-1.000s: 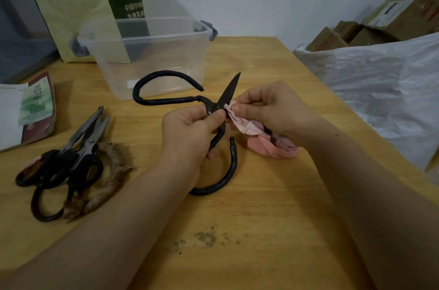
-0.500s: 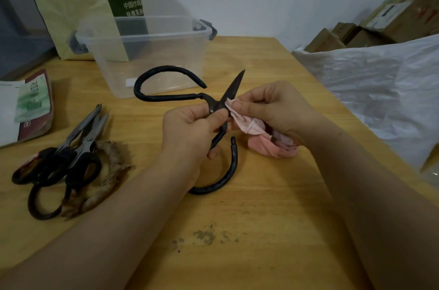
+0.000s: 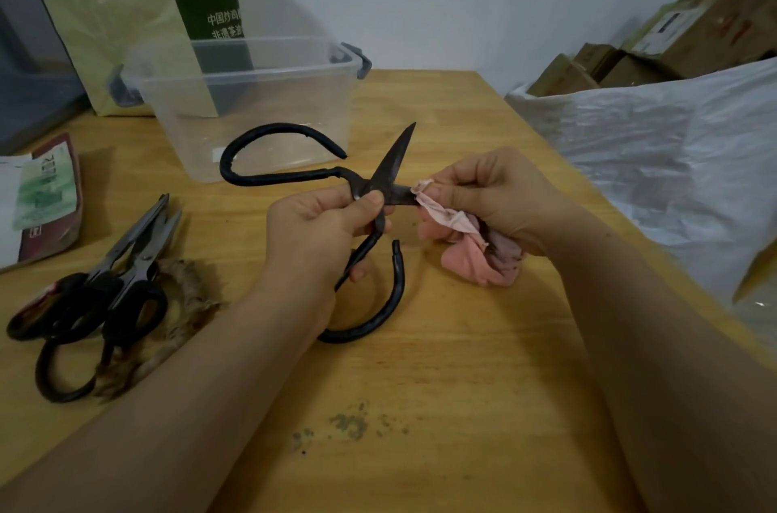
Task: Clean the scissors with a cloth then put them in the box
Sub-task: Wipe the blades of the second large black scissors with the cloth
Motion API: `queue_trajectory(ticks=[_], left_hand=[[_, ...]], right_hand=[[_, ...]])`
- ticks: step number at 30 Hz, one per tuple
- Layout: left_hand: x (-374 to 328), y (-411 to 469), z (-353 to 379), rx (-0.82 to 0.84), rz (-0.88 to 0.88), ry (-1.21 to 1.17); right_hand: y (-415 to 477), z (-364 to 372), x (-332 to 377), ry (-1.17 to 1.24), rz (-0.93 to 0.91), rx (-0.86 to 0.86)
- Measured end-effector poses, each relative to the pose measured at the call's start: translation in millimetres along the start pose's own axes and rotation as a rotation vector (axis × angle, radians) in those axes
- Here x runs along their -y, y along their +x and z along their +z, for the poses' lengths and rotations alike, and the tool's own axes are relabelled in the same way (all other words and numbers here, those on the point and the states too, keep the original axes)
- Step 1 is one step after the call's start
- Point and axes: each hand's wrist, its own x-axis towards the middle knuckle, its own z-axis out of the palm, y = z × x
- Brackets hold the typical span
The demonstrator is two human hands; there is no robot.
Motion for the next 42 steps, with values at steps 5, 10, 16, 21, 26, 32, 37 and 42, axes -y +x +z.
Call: queue_trajectory(ticks=[5,10,16,21,26,32,37,42], left_hand=[[-1.0,0.6,-1.8,-0.006,0.002,-0.005],[-2.6,1.1,-5.2,-0.011,0.023,-0.008],[-5.3,6.8,-13.0,-0.078,0.065,-0.016],[-3.9,1.2,-4.6,-0.019,0.047,0.023],[-2.4,-1.1,-1.1,0.026,0.086,0.021],[2.9,-2.3,-0.3,0.069,0.129,0.0],[4.0,-2.9,2.5,0.125,0.152,0.033],[3.7,-4.8,3.2,0.179,0.186,0.081]], right_hand=[[-1.8,-3.8,-1.4,0.061,0.01,-0.001],[-1.0,-6.2,-3.8,0.104,0.034,-0.067],[4.3,-14.8,-7.6,0.017,-0.007,-0.434],[0.5,-11.4,14.7,-0.047,-0.195,-0.691],[-11.3,24.1,28.7,-0.127,-0.344,-0.415],[2.1,41.6,7.2,-0.264,-0.418,-0.268],[10.0,35.4,3.4,-0.103,-0.351,-0.381],[9.5,27.4,12.9,0.063,-0.3,-0.458]])
